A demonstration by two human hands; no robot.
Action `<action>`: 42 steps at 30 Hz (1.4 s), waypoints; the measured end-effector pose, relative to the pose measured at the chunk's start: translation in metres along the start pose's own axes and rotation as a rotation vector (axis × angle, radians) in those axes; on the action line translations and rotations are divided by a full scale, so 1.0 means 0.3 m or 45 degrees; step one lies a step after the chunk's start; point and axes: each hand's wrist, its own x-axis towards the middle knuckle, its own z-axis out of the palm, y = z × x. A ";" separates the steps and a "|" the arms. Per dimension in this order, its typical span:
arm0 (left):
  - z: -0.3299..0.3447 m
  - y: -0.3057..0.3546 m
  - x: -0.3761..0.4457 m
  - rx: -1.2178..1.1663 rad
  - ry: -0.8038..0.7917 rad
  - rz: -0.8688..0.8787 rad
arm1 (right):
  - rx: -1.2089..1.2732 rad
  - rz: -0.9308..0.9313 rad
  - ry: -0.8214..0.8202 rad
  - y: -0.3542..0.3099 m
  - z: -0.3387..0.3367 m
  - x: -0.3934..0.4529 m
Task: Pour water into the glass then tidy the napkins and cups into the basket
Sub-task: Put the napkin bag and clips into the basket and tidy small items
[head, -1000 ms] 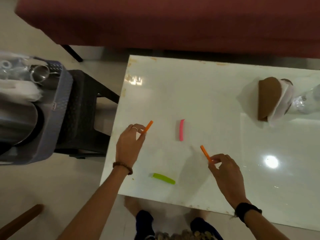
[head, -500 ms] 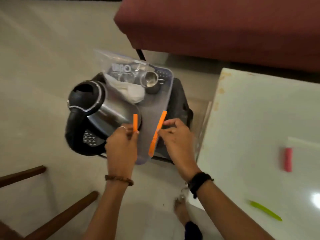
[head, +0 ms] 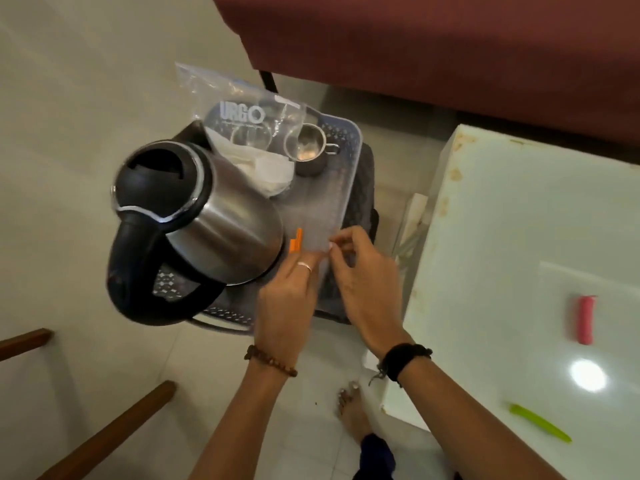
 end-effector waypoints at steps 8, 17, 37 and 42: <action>0.270 0.344 -0.165 -0.349 -0.159 0.222 | -0.080 0.429 0.188 0.402 -0.428 -0.128; 0.657 0.605 -0.401 -0.027 -1.212 0.590 | -0.156 0.865 0.227 0.798 -0.783 -0.186; 0.305 0.562 -0.179 -0.976 -0.225 -0.890 | 0.375 0.568 -0.118 0.421 -0.655 -0.218; 0.016 0.292 -0.036 -0.642 0.031 -0.878 | 0.430 0.364 -0.248 0.133 -0.376 -0.127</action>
